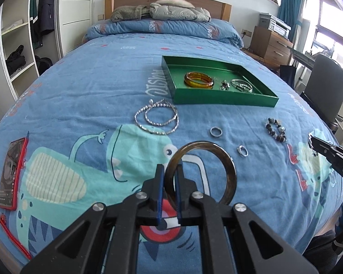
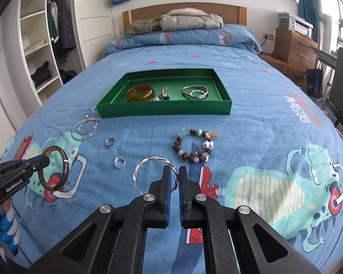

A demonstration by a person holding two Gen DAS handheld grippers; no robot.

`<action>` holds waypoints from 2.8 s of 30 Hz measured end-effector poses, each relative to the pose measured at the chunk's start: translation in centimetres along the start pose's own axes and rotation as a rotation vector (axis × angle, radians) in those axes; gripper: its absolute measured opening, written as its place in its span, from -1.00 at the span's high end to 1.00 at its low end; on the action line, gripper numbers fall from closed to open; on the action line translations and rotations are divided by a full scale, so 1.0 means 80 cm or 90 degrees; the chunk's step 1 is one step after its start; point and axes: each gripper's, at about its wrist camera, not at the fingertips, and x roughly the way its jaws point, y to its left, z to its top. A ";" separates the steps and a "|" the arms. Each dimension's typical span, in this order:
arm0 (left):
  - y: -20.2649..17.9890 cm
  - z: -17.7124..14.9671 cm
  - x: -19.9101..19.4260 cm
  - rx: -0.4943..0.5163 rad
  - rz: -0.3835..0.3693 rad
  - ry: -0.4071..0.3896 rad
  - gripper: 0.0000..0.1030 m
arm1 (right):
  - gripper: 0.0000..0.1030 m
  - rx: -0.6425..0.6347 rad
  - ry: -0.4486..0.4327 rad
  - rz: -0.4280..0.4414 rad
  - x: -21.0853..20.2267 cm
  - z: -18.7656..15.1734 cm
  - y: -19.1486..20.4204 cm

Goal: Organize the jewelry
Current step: 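Carry the dark bangle and twisted hoop into the green tray and open both tools, then withdraw both tools from the tray toward the remaining jewelry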

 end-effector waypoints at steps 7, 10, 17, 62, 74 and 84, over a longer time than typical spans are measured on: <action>0.002 0.041 0.003 -0.001 -0.009 -0.022 0.85 | 0.89 0.001 -0.034 0.014 -0.005 0.036 0.001; 0.001 0.064 0.011 -0.007 -0.016 -0.030 0.85 | 0.89 0.003 -0.046 0.020 0.002 0.055 0.000; -0.015 0.122 0.042 -0.002 -0.028 -0.049 0.85 | 0.89 0.010 -0.071 0.022 0.029 0.103 -0.007; -0.064 0.300 0.337 -0.046 0.065 0.130 0.82 | 0.89 0.041 0.137 -0.085 0.337 0.249 -0.081; -0.054 0.287 0.312 -0.061 0.034 0.137 0.57 | 0.24 0.069 0.142 -0.073 0.305 0.240 -0.095; -0.075 0.290 0.230 -0.018 -0.005 0.073 0.29 | 0.04 0.067 0.076 -0.046 0.211 0.237 -0.079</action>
